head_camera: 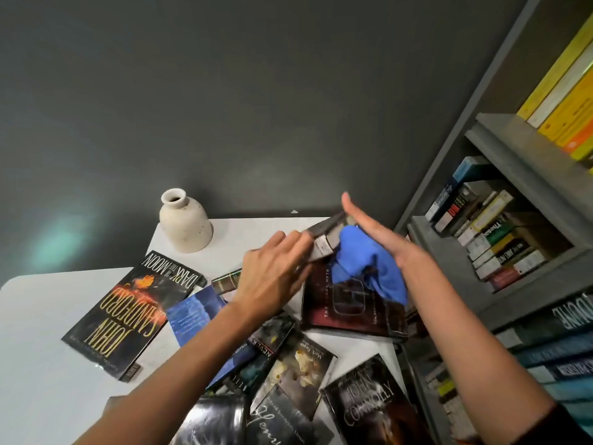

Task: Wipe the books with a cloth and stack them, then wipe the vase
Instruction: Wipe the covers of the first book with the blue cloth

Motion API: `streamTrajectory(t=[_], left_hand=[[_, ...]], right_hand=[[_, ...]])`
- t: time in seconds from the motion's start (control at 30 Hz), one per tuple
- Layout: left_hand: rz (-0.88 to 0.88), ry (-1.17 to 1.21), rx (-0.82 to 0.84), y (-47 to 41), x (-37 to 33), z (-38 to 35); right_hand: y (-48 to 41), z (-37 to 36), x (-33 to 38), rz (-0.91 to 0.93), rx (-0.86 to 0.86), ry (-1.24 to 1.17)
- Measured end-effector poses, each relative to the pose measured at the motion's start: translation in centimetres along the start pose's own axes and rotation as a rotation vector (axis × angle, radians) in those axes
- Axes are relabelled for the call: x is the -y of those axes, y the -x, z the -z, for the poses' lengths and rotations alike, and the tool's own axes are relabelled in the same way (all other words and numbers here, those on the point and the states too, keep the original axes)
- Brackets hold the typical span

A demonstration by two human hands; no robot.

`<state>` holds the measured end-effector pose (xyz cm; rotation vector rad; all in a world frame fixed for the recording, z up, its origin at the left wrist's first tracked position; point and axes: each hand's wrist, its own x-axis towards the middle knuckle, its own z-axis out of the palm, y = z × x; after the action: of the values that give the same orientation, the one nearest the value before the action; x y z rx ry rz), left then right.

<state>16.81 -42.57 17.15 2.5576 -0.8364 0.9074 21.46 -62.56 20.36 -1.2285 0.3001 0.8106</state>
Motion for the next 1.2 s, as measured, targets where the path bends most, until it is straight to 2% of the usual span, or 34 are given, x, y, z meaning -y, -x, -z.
streamTrajectory(t=[0.07,0.23,0.33,0.4,0.47,0.5,0.57,0.6,0.67,0.73,0.77,0.87,1.07,1.2], left_hand=[[-0.070,-0.027,0.013,0.5,-0.8,-1.1],[-0.144,-0.025,0.096,2.9,-2.2,-3.8],[-0.138,0.005,0.229,4.2,-2.3,-5.2],[-0.088,0.137,0.382,4.2,-1.1,-5.6],[0.077,0.306,0.517,4.2,1.2,-5.5],[0.188,0.352,0.526,4.2,2.6,-5.5],[0.443,0.325,0.411,4.8,5.9,-6.5],[0.633,0.331,0.358,4.7,7.2,-6.8],[1.103,0.639,0.343,3.5,8.6,-7.2],[1.415,1.116,0.342,2.5,9.3,-7.9],[1.470,1.256,0.338,1.9,9.5,-8.0],[1.480,1.363,0.281,1.4,9.7,-8.7],[1.490,1.333,-0.014,2.4,9.4,-11.1],[1.543,1.372,-0.065,3.1,9.1,-12.6]], right_hand=[[-0.6,0.9,-1.2,-0.071,-0.027,0.032],[-1.3,2.2,-4.3,-0.078,-0.069,-0.020],[-1.7,3.6,-7.0,-0.097,-0.125,-0.057],[-2.2,4.8,-8.3,-0.048,-0.180,-0.119],[-2.4,6.0,-8.7,0.001,-0.229,-0.118],[-2.6,6.7,-8.6,0.012,-0.245,-0.118],[-3.1,8.2,-8.3,0.023,-0.224,-0.195],[-3.0,8.5,-7.9,0.010,-0.199,-0.195],[-2.8,9.1,-6.9,-0.016,-0.170,-0.156],[-2.8,9.6,-5.9,-0.051,-0.175,-0.137],[-3.0,9.9,-5.6,-0.056,-0.171,-0.141],[-4.3,10.3,-4.8,-0.069,-0.160,-0.148],[-6.4,12.0,-4.5,-0.025,-0.311,0.261],[-7.8,12.2,-5.5,-0.014,-0.247,0.225]])
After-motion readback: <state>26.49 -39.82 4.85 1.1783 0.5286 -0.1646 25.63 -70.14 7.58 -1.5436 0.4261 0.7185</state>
